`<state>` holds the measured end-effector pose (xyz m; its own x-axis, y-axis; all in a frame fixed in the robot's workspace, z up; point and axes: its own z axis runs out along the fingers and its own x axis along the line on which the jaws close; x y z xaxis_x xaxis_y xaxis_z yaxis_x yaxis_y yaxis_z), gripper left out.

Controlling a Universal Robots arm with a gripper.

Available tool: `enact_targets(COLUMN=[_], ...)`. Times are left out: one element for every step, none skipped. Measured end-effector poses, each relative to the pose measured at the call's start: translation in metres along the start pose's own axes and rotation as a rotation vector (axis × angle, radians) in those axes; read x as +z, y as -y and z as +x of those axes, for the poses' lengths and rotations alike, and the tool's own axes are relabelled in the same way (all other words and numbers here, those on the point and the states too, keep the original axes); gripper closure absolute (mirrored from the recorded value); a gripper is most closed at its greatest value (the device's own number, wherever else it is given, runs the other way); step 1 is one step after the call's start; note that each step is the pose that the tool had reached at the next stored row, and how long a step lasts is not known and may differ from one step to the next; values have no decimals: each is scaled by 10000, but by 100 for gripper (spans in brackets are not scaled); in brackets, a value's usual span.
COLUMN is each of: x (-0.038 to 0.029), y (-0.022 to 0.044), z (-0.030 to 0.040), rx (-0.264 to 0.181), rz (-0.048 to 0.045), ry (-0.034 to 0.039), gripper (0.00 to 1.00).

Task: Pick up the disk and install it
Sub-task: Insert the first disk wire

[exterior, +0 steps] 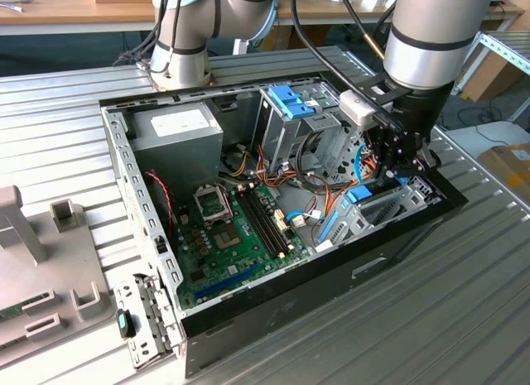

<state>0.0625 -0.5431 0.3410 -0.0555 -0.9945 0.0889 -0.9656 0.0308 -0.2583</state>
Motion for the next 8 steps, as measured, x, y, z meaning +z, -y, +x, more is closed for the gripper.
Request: enact_targets(x=[1, 3, 5, 5, 6, 10, 22, 24], y=[7, 14, 21, 22, 21, 21, 18, 18], z=[-3, -6, -8, -8, -9, -10, -10, -10], rx=[6, 9, 11, 13, 13, 14, 15, 14], rz=[-1, -1, -1, -1, -1, -1, -1, -2], ry=[-3, -3, -3, -4, -5, -3, -5, -7], gripper=[83, 83, 83, 83, 83, 83, 83, 83])
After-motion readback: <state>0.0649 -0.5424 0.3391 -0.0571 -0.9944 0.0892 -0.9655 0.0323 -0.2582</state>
